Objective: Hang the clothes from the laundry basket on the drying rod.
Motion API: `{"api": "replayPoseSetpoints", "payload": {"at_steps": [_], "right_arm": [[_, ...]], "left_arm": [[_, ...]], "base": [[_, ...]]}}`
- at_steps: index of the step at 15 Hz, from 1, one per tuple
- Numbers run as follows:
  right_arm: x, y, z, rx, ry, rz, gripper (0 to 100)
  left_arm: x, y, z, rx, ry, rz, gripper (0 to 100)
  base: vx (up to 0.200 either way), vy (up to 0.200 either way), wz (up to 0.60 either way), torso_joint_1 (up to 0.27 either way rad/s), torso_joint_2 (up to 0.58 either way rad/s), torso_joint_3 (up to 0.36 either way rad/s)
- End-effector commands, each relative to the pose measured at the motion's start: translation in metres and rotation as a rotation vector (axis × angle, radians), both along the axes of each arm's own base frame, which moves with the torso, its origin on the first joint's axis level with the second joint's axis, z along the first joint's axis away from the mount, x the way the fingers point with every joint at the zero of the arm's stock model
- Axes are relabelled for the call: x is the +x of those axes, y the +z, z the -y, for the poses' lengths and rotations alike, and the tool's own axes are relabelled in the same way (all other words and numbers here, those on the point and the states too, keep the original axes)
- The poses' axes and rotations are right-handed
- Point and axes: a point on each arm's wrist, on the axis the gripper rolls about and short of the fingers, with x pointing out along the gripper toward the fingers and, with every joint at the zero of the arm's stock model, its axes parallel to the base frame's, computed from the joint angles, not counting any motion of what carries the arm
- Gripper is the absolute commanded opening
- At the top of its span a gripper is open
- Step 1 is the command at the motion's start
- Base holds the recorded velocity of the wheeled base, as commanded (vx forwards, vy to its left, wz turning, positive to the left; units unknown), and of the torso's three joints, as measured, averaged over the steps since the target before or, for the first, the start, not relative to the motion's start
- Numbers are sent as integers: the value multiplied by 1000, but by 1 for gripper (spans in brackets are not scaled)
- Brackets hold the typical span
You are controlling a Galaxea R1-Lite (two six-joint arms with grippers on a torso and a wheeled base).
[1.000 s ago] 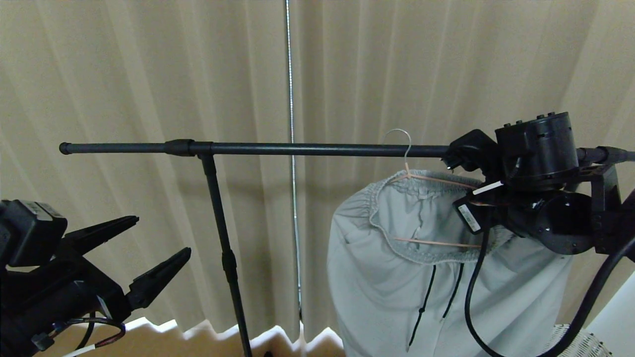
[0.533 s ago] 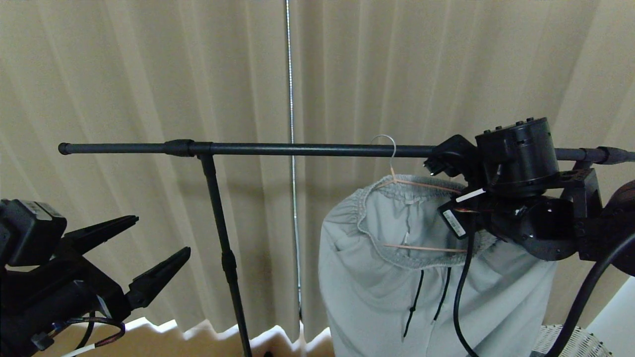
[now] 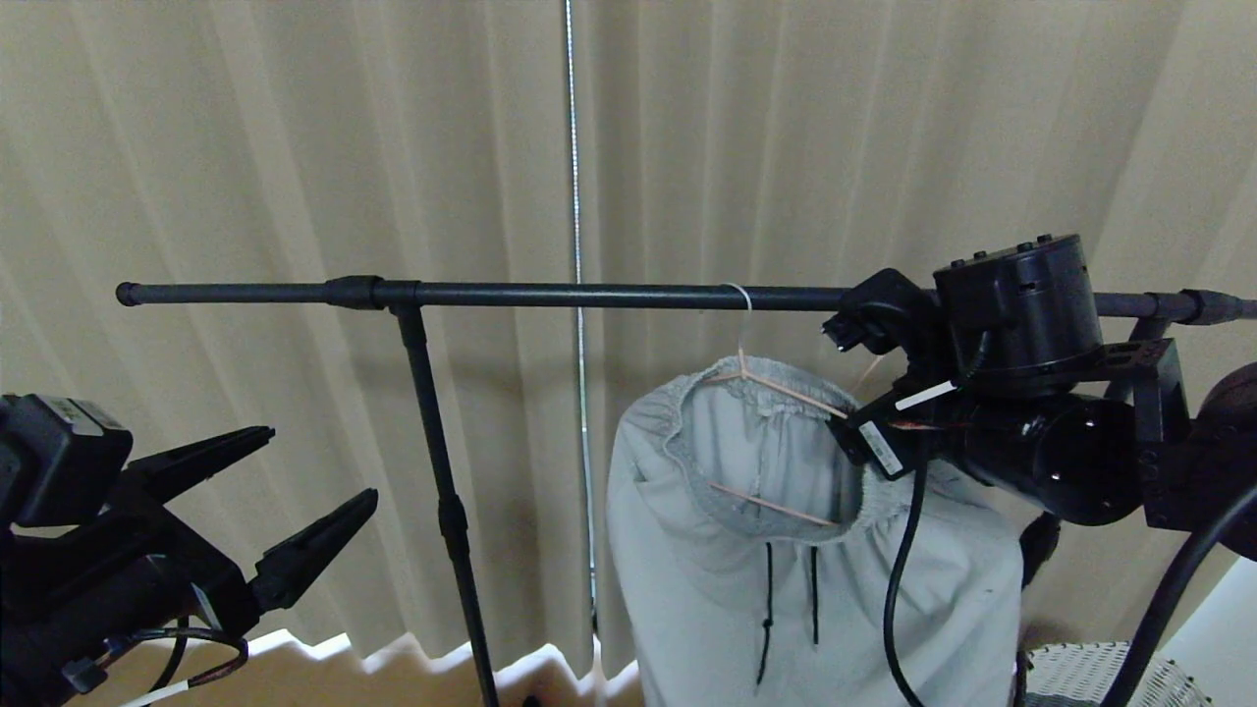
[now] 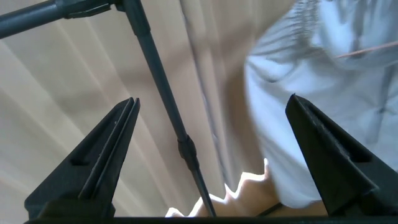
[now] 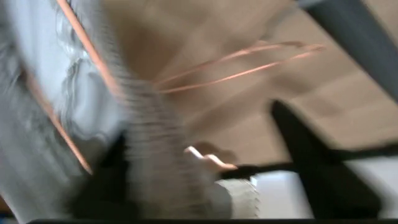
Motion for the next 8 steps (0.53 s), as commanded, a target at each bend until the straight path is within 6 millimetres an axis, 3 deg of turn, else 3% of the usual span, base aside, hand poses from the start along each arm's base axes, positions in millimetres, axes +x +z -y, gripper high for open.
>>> {"api": "replayPoseSetpoints", "payload": {"at_steps": [1,8], "right_arm": [[-2,0,-1,29,8,-1,100],[-4,-11,-14,190,194,-27,100]], "left_arm": [[0,0,0,0,2,2,100],[-1,1,-1,-1,5,7,100]], "base": [[0,0,0,0,0,0],[0,0,0,0,0,0]]}}
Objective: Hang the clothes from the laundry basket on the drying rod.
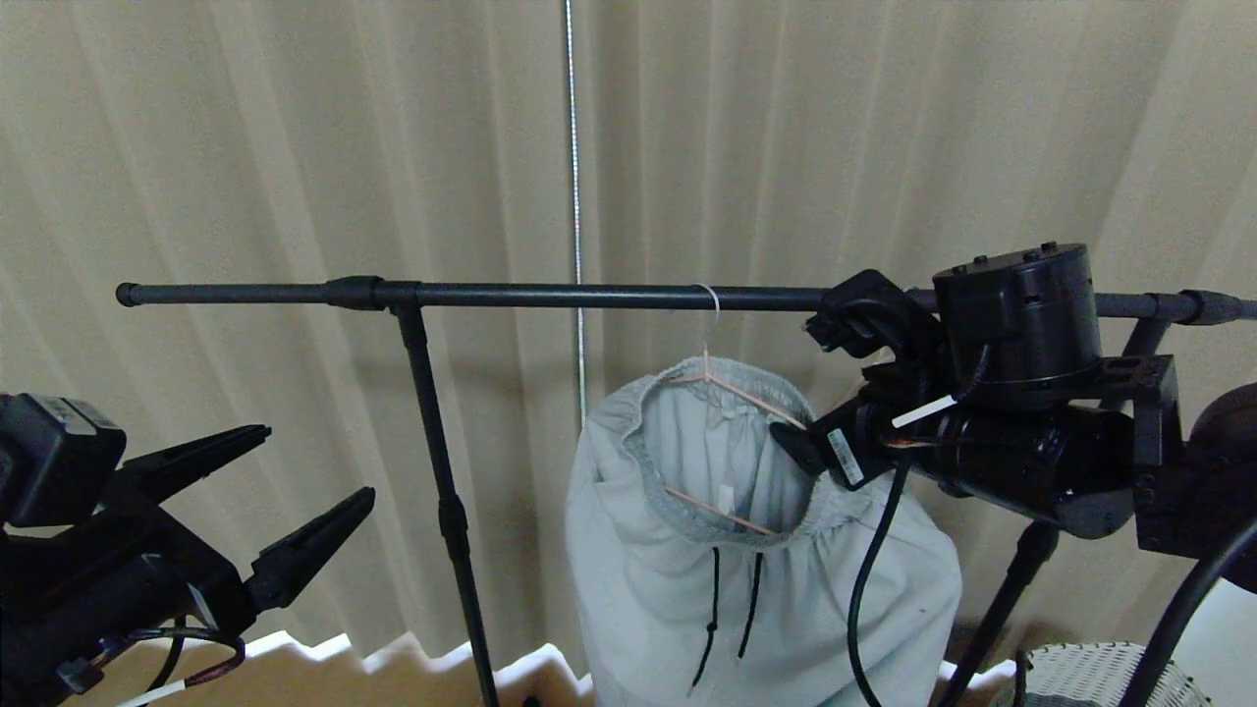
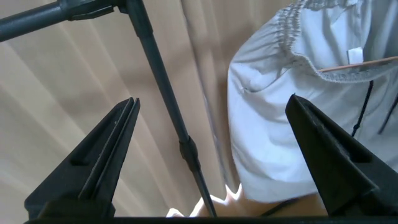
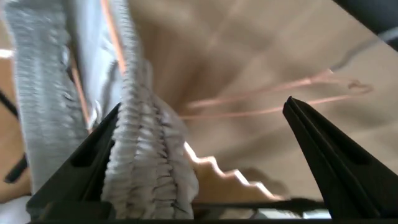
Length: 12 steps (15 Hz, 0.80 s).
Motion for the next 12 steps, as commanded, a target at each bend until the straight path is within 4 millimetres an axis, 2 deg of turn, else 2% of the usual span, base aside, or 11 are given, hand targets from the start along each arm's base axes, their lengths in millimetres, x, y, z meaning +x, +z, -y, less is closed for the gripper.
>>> {"api": "replayPoseSetpoints", "payload": {"at_steps": [1,4,6,9,12], "right_arm": [[1,-11,-3,16,49,-21,100],[-1,-22,-5,61,144,-45,100],[-2,-21,-5,93,174,-23,100],[-19,-8,7,170,210,83,100],[-41,19,25,248,257,182,100]], "left_arm": [[0,0,0,0,2,0,100],[-1,-1,0,1,2,-3,100],[-1,-2,0,1,2,-4,100],[-2,-1,-1,1,6,-1,100],[-2,-1,-1,2,6,-1,100]], "base": [[0,0,0,0,0,0],[0,0,0,0,0,0],[0,0,0,0,0,0],[0,0,0,0,0,0],[0,0,0,0,0,0]]}}
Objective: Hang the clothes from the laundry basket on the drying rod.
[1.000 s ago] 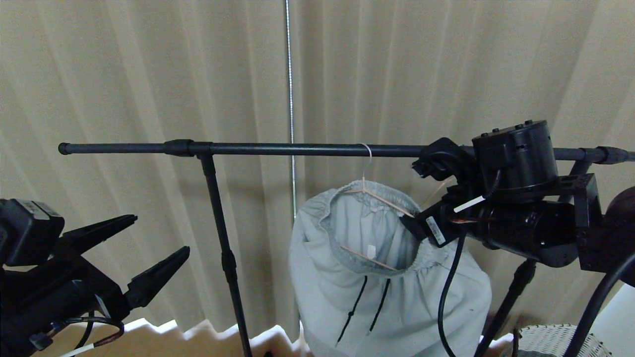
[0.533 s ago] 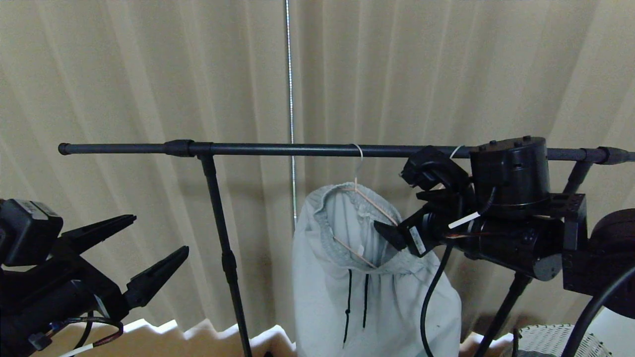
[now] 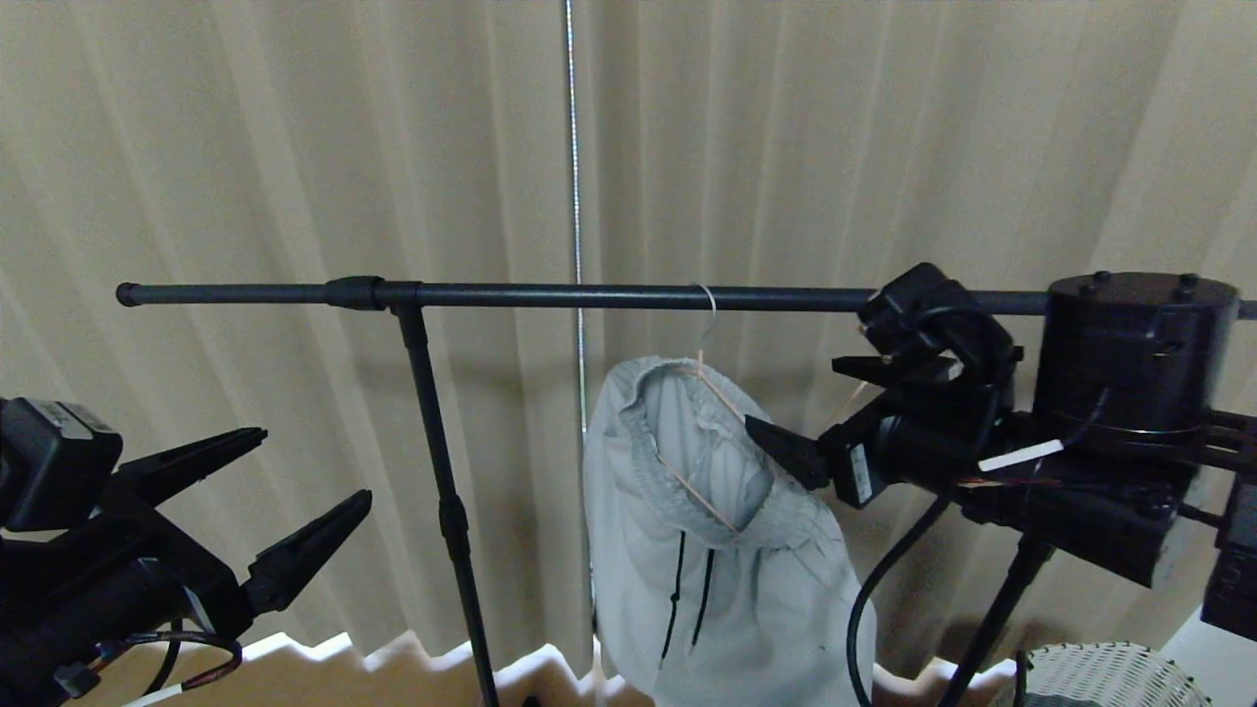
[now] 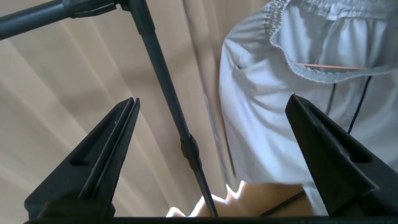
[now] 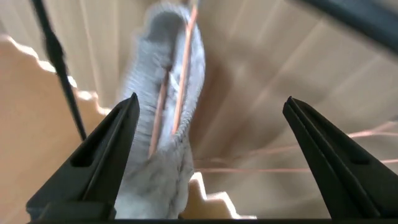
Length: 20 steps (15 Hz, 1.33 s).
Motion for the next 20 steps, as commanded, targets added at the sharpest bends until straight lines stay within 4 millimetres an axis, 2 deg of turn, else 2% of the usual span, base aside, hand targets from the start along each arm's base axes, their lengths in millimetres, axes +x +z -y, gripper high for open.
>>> {"api": "replayPoseSetpoints", "payload": {"at_steps": [1,3,5,7,8,10,12,14,18,20], "right_arm": [[-20,21,24,49,-12,65,100],[-23,15,40,36,-68,57,100],[-41,3,76,-27,-163,63,100],[-52,-2,96,-65,-228,70,100],[-57,-9,113,-87,-307,45,100],[-64,-28,130,-133,-376,-43,100],[-69,-44,133,-165,-382,-127,100],[-71,-47,133,-162,-377,-151,100],[-100,-74,136,-104,-312,-201,100],[-108,-74,136,-92,-300,-164,100]], "left_arm": [[0,0,0,1,-2,-2,100],[-1,-3,0,2,-1,-9,100],[-12,-5,-4,-4,17,-2,100],[-22,-6,-11,-7,59,19,100],[-28,-6,-12,-8,61,28,100],[-31,-10,-12,-7,55,21,100],[-31,-13,-11,-5,53,3,100],[-30,-14,-12,-5,57,-7,100],[-25,-18,-12,0,63,-37,100],[-23,-20,-11,5,61,-53,100]], "base": [[0,0,0,0,0,0],[0,0,0,0,0,0],[0,0,0,0,0,0],[0,0,0,0,0,0],[0,0,0,0,0,0],[0,0,0,0,0,0],[0,0,0,0,0,0],[0,0,0,0,0,0],[0,0,0,0,0,0],[0,0,0,0,0,0]]}}
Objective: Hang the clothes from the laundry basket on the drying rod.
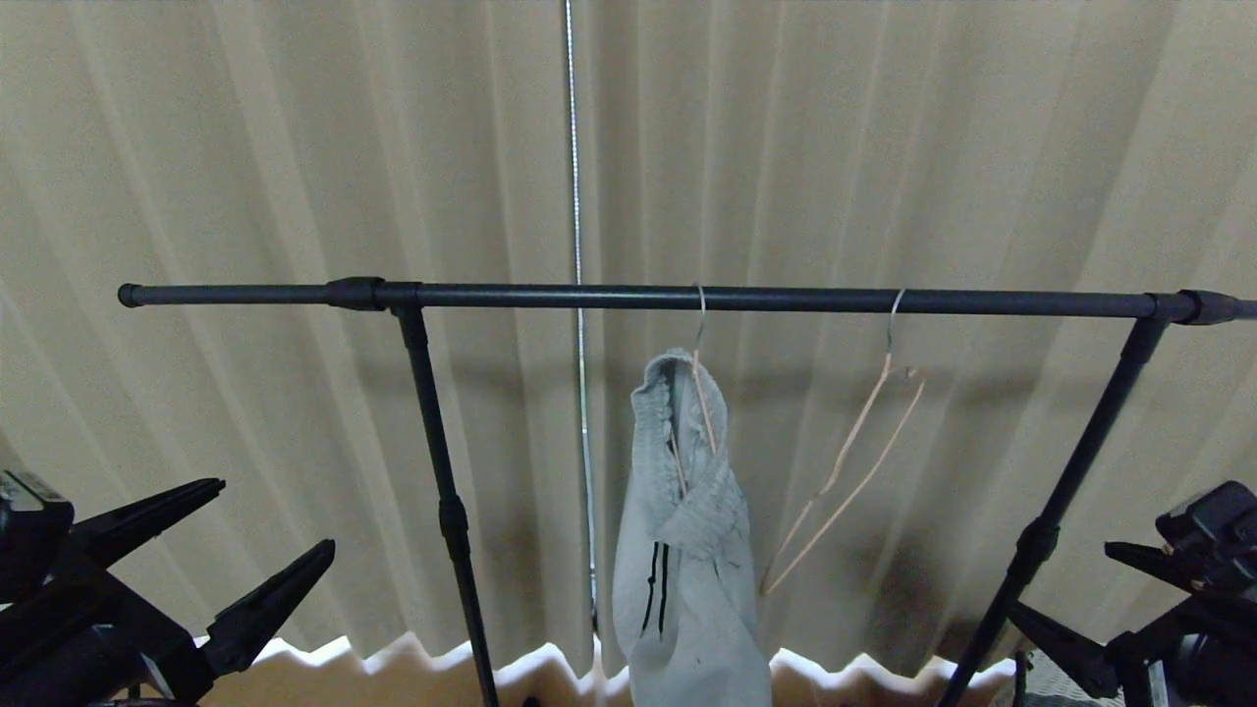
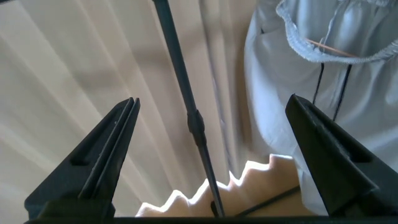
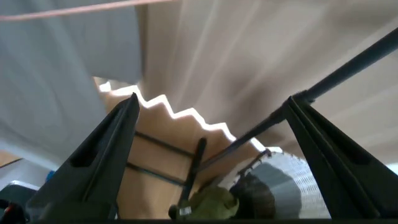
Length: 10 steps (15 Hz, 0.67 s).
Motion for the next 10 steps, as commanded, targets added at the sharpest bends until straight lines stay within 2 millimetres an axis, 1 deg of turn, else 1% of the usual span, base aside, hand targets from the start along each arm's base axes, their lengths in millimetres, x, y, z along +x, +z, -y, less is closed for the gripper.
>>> {"api": "replayPoseSetpoints", "payload": {"at_steps": [1,3,8,10], "right_arm": [[-10,0,1,7,15,32,100],[-10,-4,1,-5,19,15,100],[-11,-9,1,-46,37,-3,100],[-6,-11,0,-54,37,-30,100]], "left_arm": [[3,-2,1,3,-1,-19,100],[2,-2,0,17,2,-11,100],[4,-3,-2,28,20,-16,100],[7,-5,-2,32,18,-32,100]], "base": [[0,0,0,0,0,0],[0,0,0,0,0,0],[-200,0,0,12,4,5],[-200,0,0,-12,-7,10]]}}
